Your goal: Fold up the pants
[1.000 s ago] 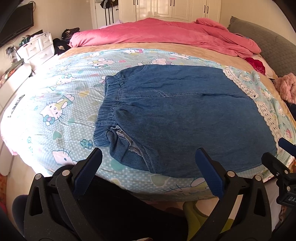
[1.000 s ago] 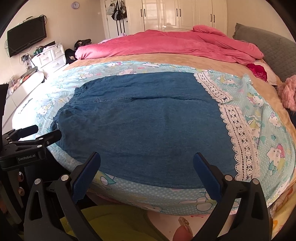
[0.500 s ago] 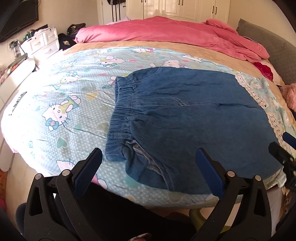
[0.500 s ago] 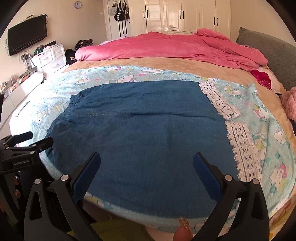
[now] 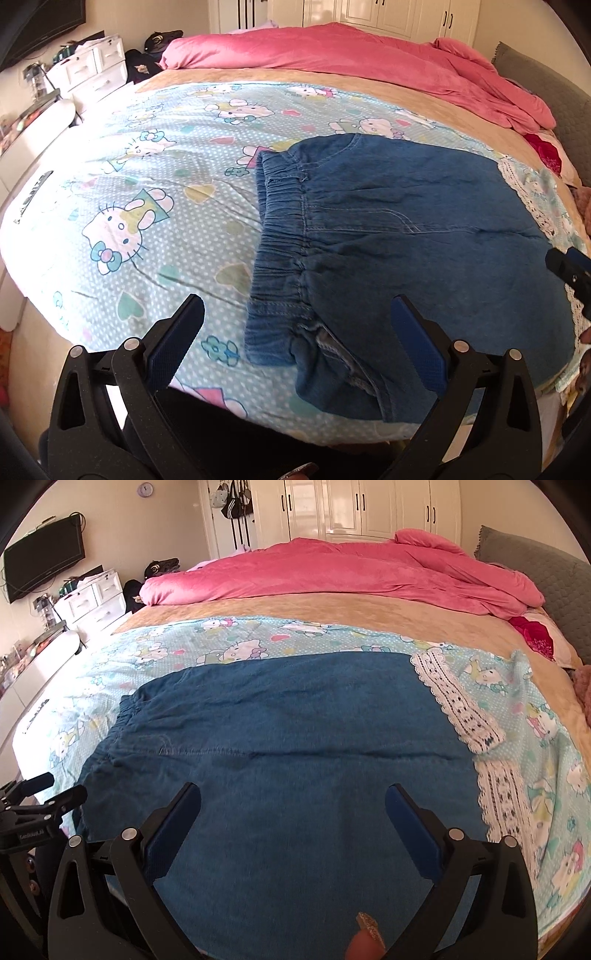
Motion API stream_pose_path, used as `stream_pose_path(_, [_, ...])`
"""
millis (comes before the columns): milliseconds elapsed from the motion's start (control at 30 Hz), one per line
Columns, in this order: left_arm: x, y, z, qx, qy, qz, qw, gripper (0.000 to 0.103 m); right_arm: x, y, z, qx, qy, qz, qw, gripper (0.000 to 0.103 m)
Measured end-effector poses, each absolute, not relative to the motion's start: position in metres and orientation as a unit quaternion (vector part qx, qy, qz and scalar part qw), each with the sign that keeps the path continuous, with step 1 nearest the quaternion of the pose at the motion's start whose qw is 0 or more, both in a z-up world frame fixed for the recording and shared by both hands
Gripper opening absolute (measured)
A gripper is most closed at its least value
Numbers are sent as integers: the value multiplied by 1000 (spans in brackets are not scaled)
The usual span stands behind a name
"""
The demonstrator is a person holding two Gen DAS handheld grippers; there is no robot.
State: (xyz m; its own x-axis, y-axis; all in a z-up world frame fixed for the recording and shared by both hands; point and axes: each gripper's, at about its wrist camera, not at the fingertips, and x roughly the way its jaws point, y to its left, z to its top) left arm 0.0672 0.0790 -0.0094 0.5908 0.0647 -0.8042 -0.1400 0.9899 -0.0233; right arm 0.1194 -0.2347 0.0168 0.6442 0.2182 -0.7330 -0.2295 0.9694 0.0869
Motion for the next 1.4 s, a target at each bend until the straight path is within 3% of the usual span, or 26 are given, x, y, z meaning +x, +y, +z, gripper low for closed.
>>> stream_pose_path(833, [128,130,-9,-55,462,79,882,95,216,-180,13,-56,426,176,885,99])
stream_pose_path(1400, [218,137,-20,-8,474,78,877,95,306,-136,-12,-145,444,192,863,99])
